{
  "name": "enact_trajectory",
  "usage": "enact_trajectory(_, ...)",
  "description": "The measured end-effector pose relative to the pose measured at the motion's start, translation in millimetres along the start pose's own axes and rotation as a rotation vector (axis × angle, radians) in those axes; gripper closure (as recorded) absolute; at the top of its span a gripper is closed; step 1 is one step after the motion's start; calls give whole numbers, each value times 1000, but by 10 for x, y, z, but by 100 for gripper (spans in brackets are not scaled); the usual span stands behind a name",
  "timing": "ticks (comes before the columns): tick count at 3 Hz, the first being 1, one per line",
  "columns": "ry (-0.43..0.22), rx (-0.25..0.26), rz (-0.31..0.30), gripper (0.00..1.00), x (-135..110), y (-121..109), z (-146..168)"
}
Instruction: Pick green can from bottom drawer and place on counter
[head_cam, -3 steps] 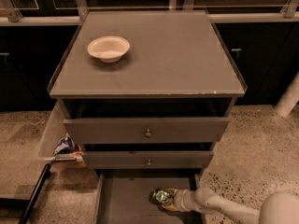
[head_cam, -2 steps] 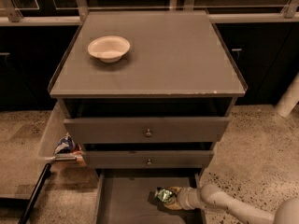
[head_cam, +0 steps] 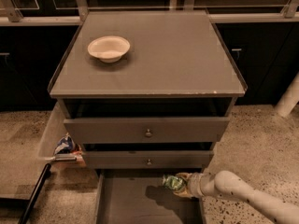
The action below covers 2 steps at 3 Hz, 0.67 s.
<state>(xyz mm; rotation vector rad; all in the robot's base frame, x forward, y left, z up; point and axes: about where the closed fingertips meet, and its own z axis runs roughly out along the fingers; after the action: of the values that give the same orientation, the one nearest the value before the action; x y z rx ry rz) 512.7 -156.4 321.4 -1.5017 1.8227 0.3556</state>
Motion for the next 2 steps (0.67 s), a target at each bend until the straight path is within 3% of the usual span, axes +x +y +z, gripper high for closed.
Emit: enact_trajectory(2,6,19,-23,100,-93,32,-88)
